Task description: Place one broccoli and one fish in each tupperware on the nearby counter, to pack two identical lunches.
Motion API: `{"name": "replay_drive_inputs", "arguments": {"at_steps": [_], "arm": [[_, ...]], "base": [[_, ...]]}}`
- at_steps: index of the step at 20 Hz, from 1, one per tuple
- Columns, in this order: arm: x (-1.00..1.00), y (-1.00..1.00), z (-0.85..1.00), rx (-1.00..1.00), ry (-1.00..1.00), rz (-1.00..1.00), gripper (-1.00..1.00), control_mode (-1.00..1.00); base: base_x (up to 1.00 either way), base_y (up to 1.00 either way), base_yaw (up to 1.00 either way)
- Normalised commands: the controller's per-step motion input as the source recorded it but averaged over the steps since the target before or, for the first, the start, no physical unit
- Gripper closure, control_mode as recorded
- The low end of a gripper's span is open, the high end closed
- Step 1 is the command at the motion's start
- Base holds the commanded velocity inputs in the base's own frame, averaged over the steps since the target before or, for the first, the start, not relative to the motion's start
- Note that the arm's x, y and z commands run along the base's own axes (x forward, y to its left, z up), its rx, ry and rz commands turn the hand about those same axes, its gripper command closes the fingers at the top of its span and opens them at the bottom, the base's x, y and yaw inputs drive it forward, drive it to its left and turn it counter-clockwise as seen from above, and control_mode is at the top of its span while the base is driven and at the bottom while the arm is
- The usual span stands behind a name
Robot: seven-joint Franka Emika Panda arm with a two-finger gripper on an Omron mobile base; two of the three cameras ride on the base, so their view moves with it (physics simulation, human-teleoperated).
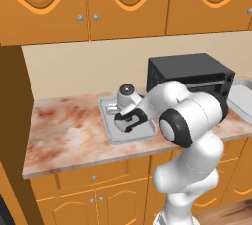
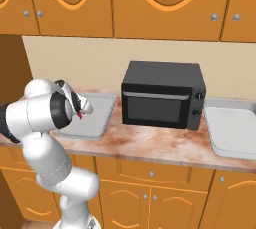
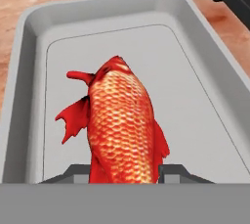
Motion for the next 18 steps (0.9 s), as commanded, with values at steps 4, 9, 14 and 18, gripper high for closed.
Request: {"name": "replay_drive_inputs", "arguments": {"at_steps": [4, 9, 14, 18], "arm": [[0.11, 0.0, -0.07, 0.0, 0.0, 0.0, -1.0, -1.0], [0.03, 0.0, 0.07, 0.0, 0.0, 0.0, -1.0, -1.0], [0.04, 0.0, 0.2, 0.0, -0.03, 0.0, -1.0, -1.0], [-0.23, -0.01, 0.53, 0.0, -0.04, -0.01, -1.0, -1.0]], "base": [[0.0, 0.0, 0.0], [0.0, 0.0, 0.0], [0.0, 0.0, 0.0], [0.0, 0.0, 0.0]]}}
